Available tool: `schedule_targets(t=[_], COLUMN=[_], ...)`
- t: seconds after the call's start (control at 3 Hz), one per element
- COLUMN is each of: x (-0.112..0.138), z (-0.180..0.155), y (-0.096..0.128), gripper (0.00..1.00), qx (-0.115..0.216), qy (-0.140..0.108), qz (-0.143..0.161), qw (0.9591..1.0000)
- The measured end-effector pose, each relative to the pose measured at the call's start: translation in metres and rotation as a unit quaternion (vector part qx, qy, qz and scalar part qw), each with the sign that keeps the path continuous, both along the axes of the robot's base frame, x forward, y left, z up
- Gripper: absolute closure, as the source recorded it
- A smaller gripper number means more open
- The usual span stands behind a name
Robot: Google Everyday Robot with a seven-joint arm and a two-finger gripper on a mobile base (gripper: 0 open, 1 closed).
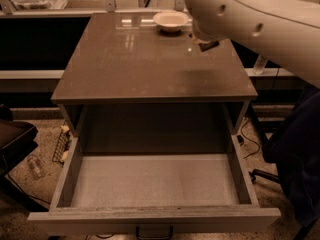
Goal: Place rxbar chocolate into top drawer
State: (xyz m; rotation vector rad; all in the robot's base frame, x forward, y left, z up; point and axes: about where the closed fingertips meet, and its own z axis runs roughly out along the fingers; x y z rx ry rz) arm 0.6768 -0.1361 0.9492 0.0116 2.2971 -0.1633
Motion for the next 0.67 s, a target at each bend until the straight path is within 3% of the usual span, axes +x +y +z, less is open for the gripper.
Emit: schedule_targets(t=[0.33, 0.67], x=[-0.047, -0.084], z=[0.002, -0.008], y=[-0.053, -0.087], gripper=[1.00, 1.00], qx=[0.014, 0.033], qy=[0.020, 0.041], qz=[-0.014, -0.002], qw=[0.9996, 0.9986])
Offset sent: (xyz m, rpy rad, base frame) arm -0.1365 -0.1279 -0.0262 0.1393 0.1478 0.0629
